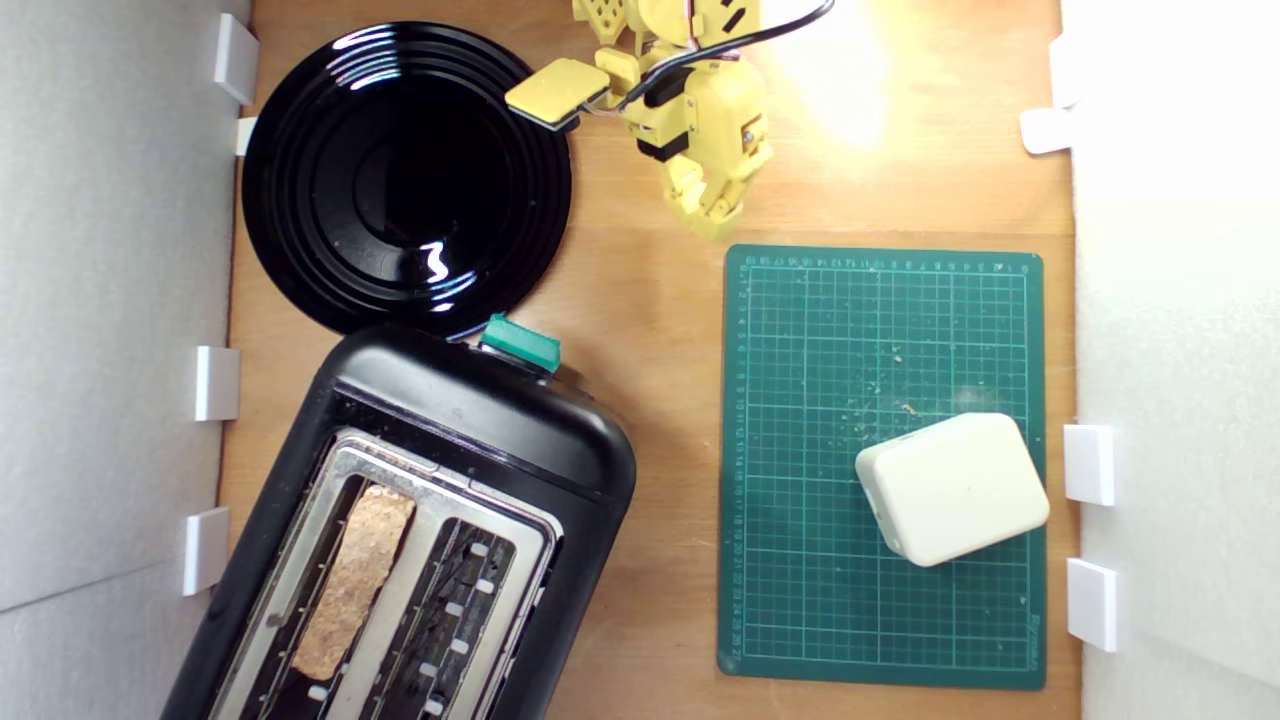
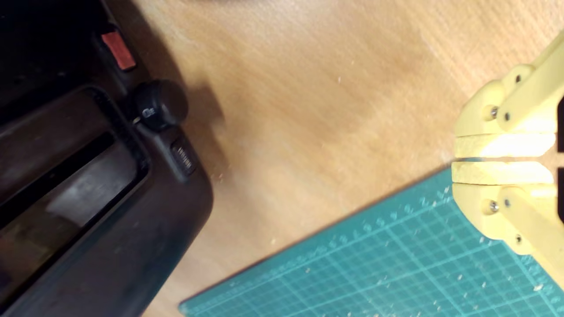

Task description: Pick bread and place in toaster

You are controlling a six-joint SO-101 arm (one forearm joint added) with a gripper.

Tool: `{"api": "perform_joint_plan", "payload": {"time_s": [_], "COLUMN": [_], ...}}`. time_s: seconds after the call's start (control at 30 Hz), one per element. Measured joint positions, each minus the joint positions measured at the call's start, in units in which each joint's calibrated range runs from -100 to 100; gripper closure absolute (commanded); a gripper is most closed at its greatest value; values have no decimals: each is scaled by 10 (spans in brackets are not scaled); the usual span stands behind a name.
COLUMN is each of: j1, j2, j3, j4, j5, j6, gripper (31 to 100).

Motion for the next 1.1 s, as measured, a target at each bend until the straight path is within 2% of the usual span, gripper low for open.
{"api": "perform_joint_plan", "payload": {"time_s": [0.4,1.1], "j1": [16,29], "j2": [-55,-99], "j3": [8,8], "j4": [-1,-1], "j5": [0,66], "j6": [8,8], "gripper": [915,913]}}
